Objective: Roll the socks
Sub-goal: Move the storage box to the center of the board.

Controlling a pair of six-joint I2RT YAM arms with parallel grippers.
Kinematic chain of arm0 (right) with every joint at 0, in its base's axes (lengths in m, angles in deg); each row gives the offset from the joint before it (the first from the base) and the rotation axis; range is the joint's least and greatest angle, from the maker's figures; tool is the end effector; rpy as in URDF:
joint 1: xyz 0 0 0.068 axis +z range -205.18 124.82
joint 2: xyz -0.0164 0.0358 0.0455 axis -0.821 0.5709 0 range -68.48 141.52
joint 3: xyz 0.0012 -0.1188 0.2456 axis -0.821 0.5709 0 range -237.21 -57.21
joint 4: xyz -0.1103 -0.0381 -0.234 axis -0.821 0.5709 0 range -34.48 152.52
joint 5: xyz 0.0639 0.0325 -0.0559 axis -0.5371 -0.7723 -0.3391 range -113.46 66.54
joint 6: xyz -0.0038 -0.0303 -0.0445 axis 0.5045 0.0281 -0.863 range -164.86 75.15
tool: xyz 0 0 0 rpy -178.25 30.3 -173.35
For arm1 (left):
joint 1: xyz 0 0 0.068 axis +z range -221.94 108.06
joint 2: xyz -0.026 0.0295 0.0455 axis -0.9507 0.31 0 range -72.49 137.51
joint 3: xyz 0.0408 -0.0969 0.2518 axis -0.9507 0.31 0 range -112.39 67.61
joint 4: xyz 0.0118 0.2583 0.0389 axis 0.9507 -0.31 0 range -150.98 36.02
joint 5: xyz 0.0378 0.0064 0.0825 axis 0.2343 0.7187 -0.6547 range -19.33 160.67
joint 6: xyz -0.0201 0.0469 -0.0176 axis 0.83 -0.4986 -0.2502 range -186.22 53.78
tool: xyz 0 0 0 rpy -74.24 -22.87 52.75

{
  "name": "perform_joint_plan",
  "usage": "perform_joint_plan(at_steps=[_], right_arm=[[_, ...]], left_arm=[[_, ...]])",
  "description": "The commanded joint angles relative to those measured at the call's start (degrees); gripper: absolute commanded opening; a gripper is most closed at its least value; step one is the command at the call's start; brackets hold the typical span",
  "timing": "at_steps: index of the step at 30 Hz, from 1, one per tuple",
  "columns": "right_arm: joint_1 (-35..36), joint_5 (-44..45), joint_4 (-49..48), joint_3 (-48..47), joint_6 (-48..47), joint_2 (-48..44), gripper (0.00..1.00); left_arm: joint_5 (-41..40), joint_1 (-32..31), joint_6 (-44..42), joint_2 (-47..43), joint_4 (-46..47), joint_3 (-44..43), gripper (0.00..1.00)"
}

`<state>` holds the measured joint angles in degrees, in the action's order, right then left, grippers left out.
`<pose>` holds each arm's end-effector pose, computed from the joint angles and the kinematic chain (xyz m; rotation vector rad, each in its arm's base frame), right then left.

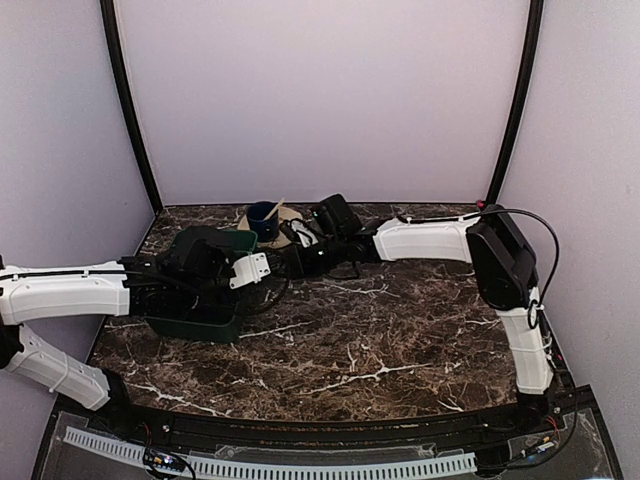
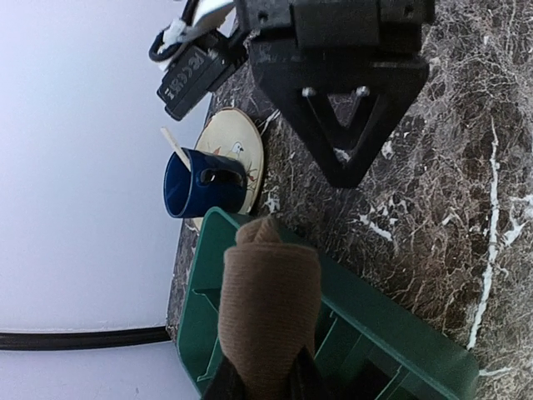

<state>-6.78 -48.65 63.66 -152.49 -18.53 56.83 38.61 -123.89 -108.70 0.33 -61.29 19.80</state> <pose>0.3194 0.3827 0.1925 -0.7236 2.3325 1.1470 0.1859 -0.2069 0.2608 1.2857 1.6322 0.4943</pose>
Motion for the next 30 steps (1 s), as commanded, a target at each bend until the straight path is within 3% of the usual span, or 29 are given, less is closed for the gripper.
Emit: perform_joint_plan(at_steps=[1, 11, 21, 30], right_arm=[[2.5, 2.9, 0.7, -10.1, 6.1, 6.3, 0.39], [7.0, 8.9, 10.7, -31.2, 9.1, 17.8, 0.39], [8.8, 16.4, 17.3, -33.3, 10.2, 19.1, 0.38], [9.9, 15.3, 21.9, -41.6, 10.7, 24.0, 0.38]], left_arm=[[-3.3, 0.8, 0.1, -3.2, -1.8, 0.2, 0.00], [-4.7, 1.1, 5.3, -6.3, -4.6, 0.5, 0.00], [-3.5, 1.1, 6.9, -7.4, -4.7, -0.3, 0.00], [-3.4, 1.1, 7.1, -8.4, -4.4, -0.2, 0.00]])
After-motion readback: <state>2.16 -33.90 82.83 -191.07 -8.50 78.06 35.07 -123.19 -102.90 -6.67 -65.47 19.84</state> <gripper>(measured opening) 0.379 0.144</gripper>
